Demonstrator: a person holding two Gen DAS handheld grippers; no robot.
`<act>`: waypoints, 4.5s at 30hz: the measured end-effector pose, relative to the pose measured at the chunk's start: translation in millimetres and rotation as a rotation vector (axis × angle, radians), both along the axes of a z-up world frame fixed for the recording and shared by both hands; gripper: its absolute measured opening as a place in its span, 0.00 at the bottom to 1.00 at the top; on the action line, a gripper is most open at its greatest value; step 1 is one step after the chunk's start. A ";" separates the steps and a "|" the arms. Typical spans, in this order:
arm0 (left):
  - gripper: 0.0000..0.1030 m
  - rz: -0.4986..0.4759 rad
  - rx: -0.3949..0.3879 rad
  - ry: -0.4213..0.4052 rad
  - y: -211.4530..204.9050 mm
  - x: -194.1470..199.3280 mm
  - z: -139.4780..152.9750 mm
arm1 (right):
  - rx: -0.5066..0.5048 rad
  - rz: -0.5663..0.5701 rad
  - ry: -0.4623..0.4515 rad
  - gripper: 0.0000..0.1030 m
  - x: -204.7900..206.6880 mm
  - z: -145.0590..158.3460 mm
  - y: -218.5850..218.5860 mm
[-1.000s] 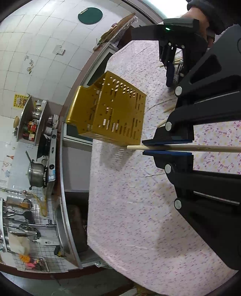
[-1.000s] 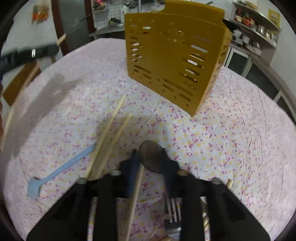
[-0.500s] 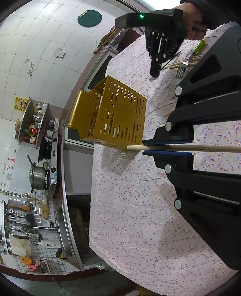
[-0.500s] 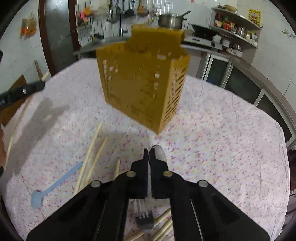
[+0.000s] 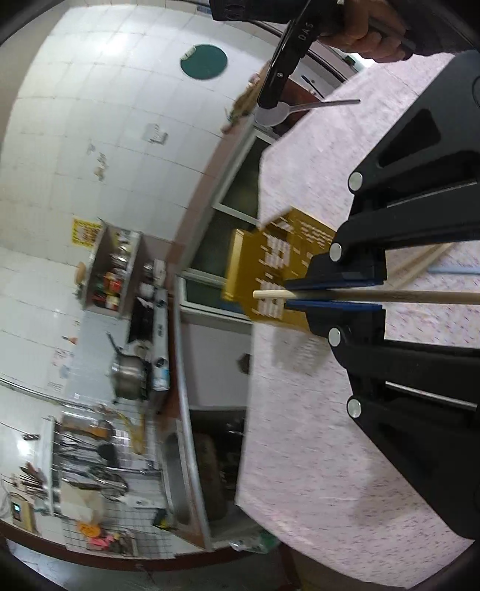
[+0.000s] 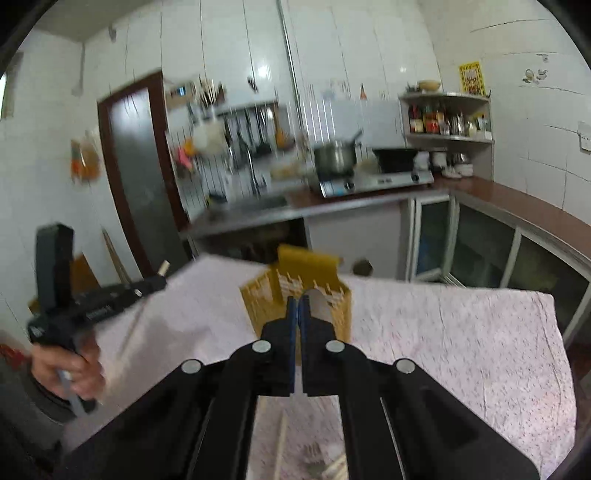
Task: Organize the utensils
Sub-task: 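Carry the chopstick and spoon over the yellow holder and open both grippers, then move both open grippers back down to the remaining utensils, then close the left gripper on a chopstick while the right gripper closes on another chopstick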
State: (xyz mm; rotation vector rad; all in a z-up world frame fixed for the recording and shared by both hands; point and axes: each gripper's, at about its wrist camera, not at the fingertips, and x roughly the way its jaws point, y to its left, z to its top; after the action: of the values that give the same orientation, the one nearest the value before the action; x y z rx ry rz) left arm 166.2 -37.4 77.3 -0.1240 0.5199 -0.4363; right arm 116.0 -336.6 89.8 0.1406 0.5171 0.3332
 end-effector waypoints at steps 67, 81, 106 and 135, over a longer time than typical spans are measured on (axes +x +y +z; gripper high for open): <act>0.05 -0.139 -0.307 -0.253 -73.3 238.1 1.4 | 0.387 0.105 -0.270 0.02 178.2 -55.6 22.4; 0.06 -0.143 -0.245 -0.234 -65.1 207.8 -9.5 | 0.452 0.070 -0.257 0.06 159.4 -66.2 7.9; 0.45 0.216 0.075 0.140 48.5 -37.7 -124.5 | -0.044 -0.485 0.158 0.58 -78.0 -112.3 -73.5; 0.57 0.041 0.441 0.650 -85.7 88.3 -176.8 | -0.163 -0.280 0.772 0.37 61.7 -213.6 -2.0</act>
State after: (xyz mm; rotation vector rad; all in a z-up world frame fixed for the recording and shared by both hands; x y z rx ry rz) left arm 254.5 -123.2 -99.6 0.1571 1.2377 -0.2236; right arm 177.7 -338.6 -123.8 0.1802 1.2699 -0.0546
